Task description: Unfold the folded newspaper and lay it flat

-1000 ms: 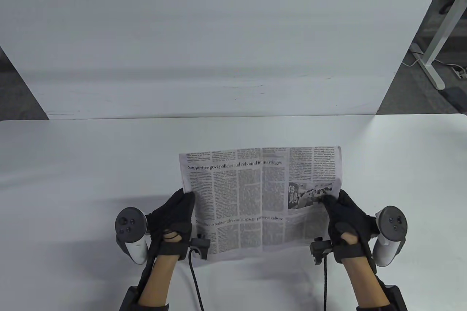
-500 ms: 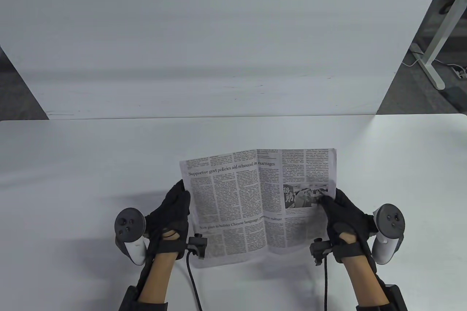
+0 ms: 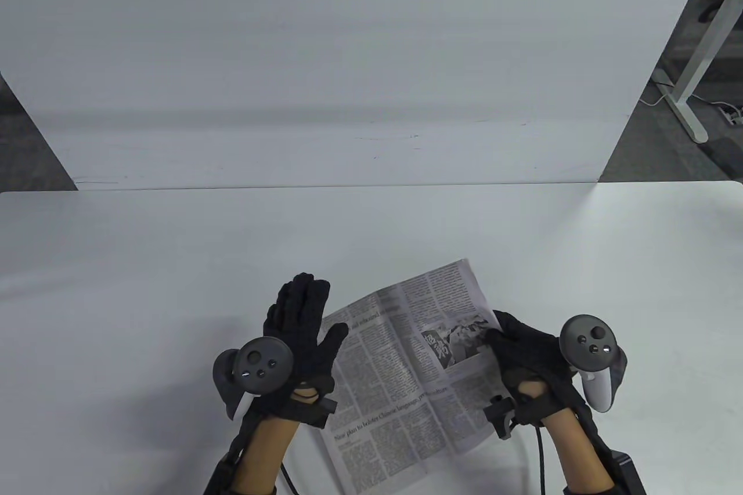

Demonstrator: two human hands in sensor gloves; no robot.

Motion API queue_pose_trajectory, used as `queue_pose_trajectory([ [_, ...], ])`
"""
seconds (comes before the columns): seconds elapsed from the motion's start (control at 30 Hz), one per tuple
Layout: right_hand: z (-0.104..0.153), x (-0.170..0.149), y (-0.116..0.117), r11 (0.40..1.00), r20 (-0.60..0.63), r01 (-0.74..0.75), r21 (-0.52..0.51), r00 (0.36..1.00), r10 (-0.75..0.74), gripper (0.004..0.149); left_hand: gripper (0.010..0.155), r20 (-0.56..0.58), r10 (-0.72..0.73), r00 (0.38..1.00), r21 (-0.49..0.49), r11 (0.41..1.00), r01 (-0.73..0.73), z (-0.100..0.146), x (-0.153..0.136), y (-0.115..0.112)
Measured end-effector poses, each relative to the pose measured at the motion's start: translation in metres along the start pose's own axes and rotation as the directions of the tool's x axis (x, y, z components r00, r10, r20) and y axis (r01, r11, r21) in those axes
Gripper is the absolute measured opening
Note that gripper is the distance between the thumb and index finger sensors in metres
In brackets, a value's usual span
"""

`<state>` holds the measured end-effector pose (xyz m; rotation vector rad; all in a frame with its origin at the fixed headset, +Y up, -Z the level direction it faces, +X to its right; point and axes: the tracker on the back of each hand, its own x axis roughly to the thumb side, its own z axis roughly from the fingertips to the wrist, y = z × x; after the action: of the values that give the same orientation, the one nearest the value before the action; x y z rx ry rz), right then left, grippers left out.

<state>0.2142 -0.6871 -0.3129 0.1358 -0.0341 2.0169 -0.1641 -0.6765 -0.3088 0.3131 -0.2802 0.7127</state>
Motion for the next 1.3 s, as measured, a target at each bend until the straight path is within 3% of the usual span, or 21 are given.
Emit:
queue_pose_trajectory([
  [0.1, -0.001, 0.003, 0.008, 0.996, 0.028, -0.019, 0.091, 0.999, 0.017, 0.040, 0.074, -0.044, -0.004, 0.999, -0.133, 0.991, -0.002, -0.001, -0.001, -0.009],
  [0.27, -0.003, 0.004, 0.019, 0.967, 0.046, 0.062, 0.247, 0.996, -0.076, 0.040, 0.079, -0.069, 0.042, 0.997, -0.321, 0.945, -0.063, -0.004, -0.004, -0.023],
  [0.37, -0.003, 0.004, 0.019, 0.967, 0.056, 0.035, 0.253, 0.997, -0.050, 0.040, 0.063, -0.078, 0.056, 0.995, -0.363, 0.928, -0.081, -0.006, -0.005, -0.030],
  [0.47, -0.002, 0.004, 0.014, 0.979, 0.048, 0.014, 0.206, 0.999, -0.024, 0.046, 0.041, -0.046, 0.048, 0.998, -0.335, 0.940, -0.061, -0.008, -0.003, -0.029],
  [0.57, -0.002, 0.003, 0.003, 0.989, 0.024, -0.050, 0.137, 0.999, 0.047, 0.068, 0.039, -0.049, 0.050, 0.998, -0.307, 0.950, -0.063, -0.009, -0.005, -0.026],
  [0.63, 0.001, 0.002, -0.009, 0.983, -0.003, -0.177, 0.046, 0.984, 0.178, 0.078, 0.039, -0.064, 0.071, 0.995, -0.276, 0.957, -0.086, -0.008, -0.007, -0.023],
  [0.7, 0.002, 0.000, -0.017, 0.978, -0.031, -0.206, -0.004, 0.978, 0.206, 0.083, 0.039, -0.070, 0.094, 0.993, -0.235, 0.966, -0.108, -0.008, -0.009, -0.019],
  [0.93, 0.003, -0.030, -0.047, 0.976, -0.151, -0.095, -0.195, 0.986, 0.066, 0.096, 0.039, -0.109, 0.210, 0.972, -0.029, 0.976, -0.215, -0.006, -0.022, 0.001],
  [1.13, -0.003, -0.060, -0.047, 0.954, -0.172, 0.260, -0.148, 0.944, -0.283, 0.103, 0.038, -0.157, 0.406, 0.900, 0.122, 0.913, -0.390, -0.002, -0.041, 0.007],
  [1.3, -0.009, -0.071, -0.030, 0.855, -0.159, 0.514, 0.071, 0.852, -0.499, 0.099, 0.038, -0.170, 0.530, 0.831, 0.183, 0.845, -0.502, 0.000, -0.050, 0.008],
])
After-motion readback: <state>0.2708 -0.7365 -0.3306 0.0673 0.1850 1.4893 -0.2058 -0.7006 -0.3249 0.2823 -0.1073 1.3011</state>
